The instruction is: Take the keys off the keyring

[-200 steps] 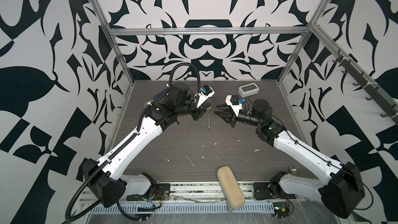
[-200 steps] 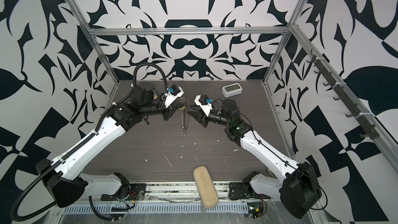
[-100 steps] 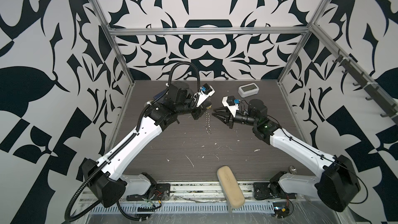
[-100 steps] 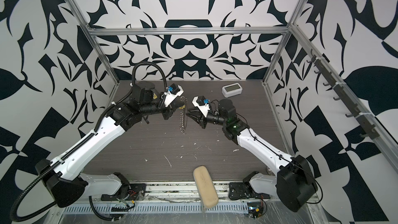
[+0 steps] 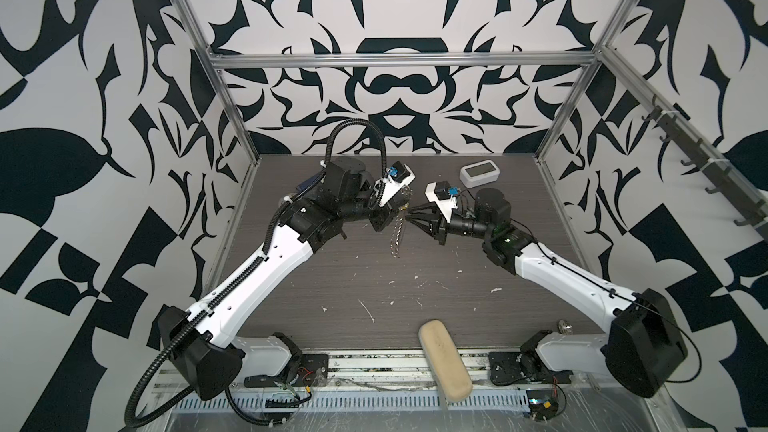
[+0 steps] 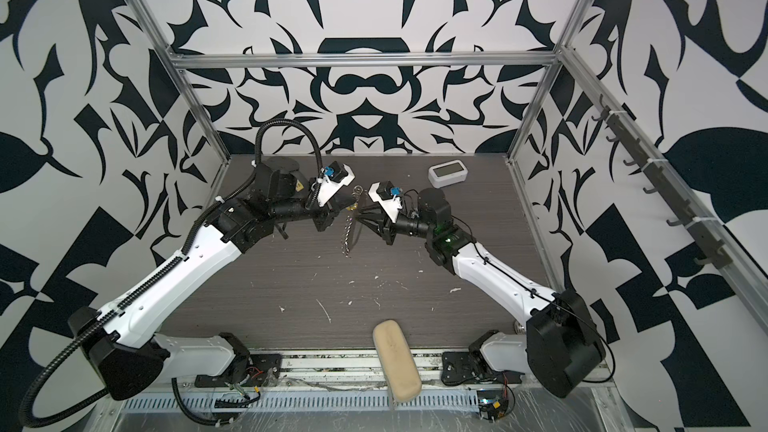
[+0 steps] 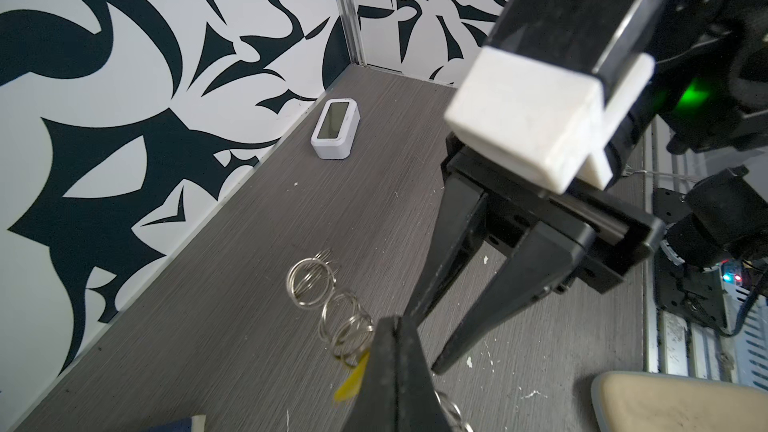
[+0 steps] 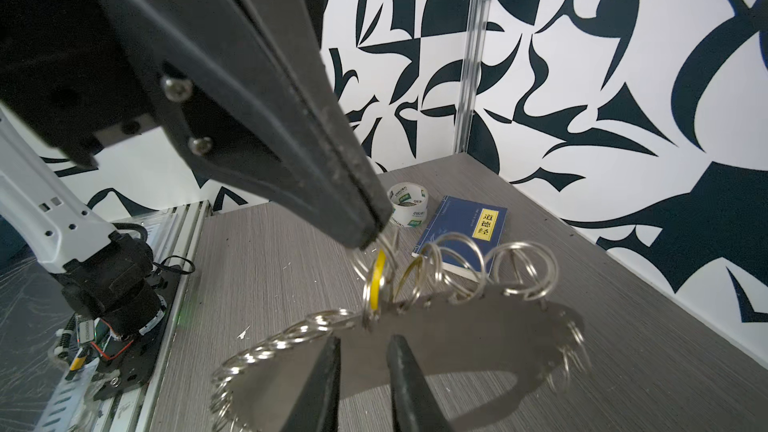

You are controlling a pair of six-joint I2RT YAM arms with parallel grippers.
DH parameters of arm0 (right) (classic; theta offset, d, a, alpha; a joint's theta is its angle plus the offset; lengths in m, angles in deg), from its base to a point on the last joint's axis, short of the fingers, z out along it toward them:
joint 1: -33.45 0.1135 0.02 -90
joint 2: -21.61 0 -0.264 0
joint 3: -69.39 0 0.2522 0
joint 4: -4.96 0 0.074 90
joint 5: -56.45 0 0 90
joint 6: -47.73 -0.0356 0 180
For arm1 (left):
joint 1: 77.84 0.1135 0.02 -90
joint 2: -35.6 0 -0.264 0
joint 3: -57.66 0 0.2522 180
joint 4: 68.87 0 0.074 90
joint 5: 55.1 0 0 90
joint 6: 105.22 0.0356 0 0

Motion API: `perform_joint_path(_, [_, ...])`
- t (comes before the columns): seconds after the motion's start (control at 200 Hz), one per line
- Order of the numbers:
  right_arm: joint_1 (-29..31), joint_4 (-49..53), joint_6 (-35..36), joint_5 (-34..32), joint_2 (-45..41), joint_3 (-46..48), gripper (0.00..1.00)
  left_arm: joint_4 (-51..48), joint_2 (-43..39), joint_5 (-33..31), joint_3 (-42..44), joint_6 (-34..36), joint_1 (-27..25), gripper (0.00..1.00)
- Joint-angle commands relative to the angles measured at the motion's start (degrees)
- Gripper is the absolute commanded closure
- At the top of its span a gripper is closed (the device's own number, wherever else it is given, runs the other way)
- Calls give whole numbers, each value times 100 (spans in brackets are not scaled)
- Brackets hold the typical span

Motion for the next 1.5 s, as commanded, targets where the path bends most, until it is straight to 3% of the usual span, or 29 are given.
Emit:
perform_joint_path(0.0, [-7,-358,-147,109,-17,-277,76,179,-62,51,-201,-36,-22,100])
perform_joint_path(0.255, [-3,-427,-192,128,80,-381,79,179,-80,58,-188,-36,-35,100])
perform_joint_path(0.48, [-2,-437,-176,81,128,-418,100,170,-113,60,-179,-45,-39,100])
perform_joint_path(0.705, [-13,-470,-182,312,94,-408,100,116,-89,-1,-241,-5,-39,100])
perform_joint_path(0.91, [-26,-1577,-1188,799,188,-201,100,-552,372,147,-980,393,-39,84])
perform_joint_path(1.02, [-59,-2307,-1756,843,272,-50,100,-799,652,209,-1330,516,-39,70])
perform_joint_path(1.195, [-193,-3879,-2844,726,531,179,100,-911,812,385,-1752,527,-22,56])
perform_joint_path(1.345, [-347,-5579,-4172,540,1091,164,100,-912,619,336,-1903,377,119,55])
perform_joint_path(1.495, [-399,-5906,-4464,402,1212,148,100,-835,146,350,-1544,105,307,60])
